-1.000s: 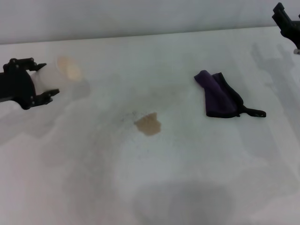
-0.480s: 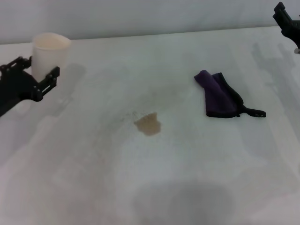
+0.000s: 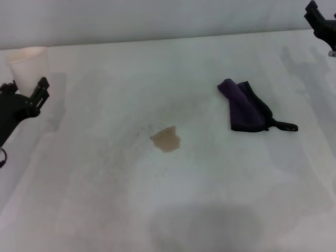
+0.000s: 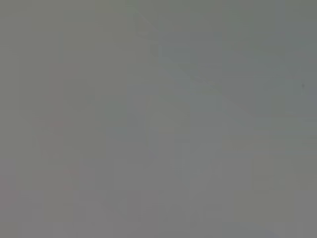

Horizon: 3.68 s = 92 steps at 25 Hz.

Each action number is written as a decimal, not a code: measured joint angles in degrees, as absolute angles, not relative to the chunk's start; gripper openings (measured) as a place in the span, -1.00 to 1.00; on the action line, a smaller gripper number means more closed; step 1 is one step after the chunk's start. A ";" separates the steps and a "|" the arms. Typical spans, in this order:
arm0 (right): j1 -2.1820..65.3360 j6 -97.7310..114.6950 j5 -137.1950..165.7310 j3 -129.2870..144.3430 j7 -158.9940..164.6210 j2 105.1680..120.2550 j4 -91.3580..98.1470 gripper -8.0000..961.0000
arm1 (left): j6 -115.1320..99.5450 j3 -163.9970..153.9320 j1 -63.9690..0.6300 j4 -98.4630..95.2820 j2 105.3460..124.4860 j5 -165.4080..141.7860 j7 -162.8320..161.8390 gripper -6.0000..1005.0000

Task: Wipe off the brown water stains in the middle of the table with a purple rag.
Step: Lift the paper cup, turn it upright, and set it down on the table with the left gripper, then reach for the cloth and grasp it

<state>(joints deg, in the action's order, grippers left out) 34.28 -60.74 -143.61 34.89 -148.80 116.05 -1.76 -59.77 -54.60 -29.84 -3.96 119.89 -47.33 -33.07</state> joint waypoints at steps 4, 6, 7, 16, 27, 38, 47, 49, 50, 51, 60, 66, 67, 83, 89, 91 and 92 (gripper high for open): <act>34.42 -60.30 -143.61 34.89 -148.80 116.13 -1.33 0.80 | -59.80 -55.22 -30.09 -2.84 120.07 -47.99 -31.73 0.16; 34.40 -60.28 -143.61 34.89 -148.80 116.12 -1.32 0.80 | -59.81 -55.41 -30.34 -1.95 120.11 -47.98 -29.98 0.16; 34.33 -60.28 -143.61 34.89 -148.80 116.12 -1.32 0.80 | -59.82 -55.43 -30.47 -1.40 120.14 -47.93 -28.89 0.16; 33.99 -60.28 -143.61 34.89 -148.80 116.02 -1.22 0.80 | -59.53 -55.46 -30.34 0.78 120.27 -47.91 -26.59 0.30; 33.92 -60.56 -143.61 34.89 -148.80 116.01 -1.10 0.80 | -58.56 -55.44 -30.11 3.47 120.33 -47.94 -21.38 0.48; 33.83 -60.65 -143.61 34.89 -148.80 116.11 -0.78 0.80 | -58.91 -55.05 -29.30 5.17 120.51 -47.62 -20.55 0.55; 33.71 -60.65 -143.61 34.89 -148.80 116.10 -0.79 0.80 | -59.52 -54.04 -27.98 5.61 120.50 -47.18 -21.51 0.64; 33.68 -60.65 -143.61 34.89 -148.80 116.07 -0.79 0.80 | -60.70 -54.04 -27.09 5.65 120.50 -47.17 -21.50 0.67; 33.70 -60.65 -143.61 34.89 -148.80 116.05 -0.79 0.80 | -61.85 -54.05 -26.43 5.65 120.49 -47.17 -21.41 0.69; 33.71 -60.65 -143.61 34.89 -148.80 116.05 -0.79 0.80 | -62.90 -54.05 -25.85 5.67 120.47 -47.16 -21.31 0.71; 34.37 -62.20 -143.48 35.06 -147.25 116.14 -0.81 0.80 | -72.03 -54.10 -19.83 6.20 120.44 -46.76 -21.31 0.78; 35.57 -62.66 -136.98 43.67 -141.72 115.69 3.28 0.80 | -78.03 -54.05 -18.64 7.48 120.30 -39.94 -23.11 0.78; 35.68 -61.95 -135.30 46.25 -140.64 115.66 5.37 0.80 | -78.86 -54.04 -18.54 7.49 120.16 -38.49 -24.51 0.78; 35.63 -35.80 -78.53 82.02 -68.64 115.03 50.44 0.80 | -80.45 -54.05 -18.96 5.52 119.61 -30.52 -28.70 0.78; 36.41 -47.19 -42.48 82.80 -36.84 115.43 64.59 0.79 | -79.99 -54.05 -18.95 4.18 119.53 -30.11 -28.47 0.78; 36.41 -51.89 -35.09 83.92 -30.06 115.48 69.05 0.79 | -79.89 -54.05 -18.98 4.05 119.57 -29.80 -27.91 0.78; 36.29 -54.23 -32.19 84.45 -26.94 115.48 71.16 0.79 | -79.89 -54.05 -19.03 4.04 119.58 -29.66 -27.33 0.78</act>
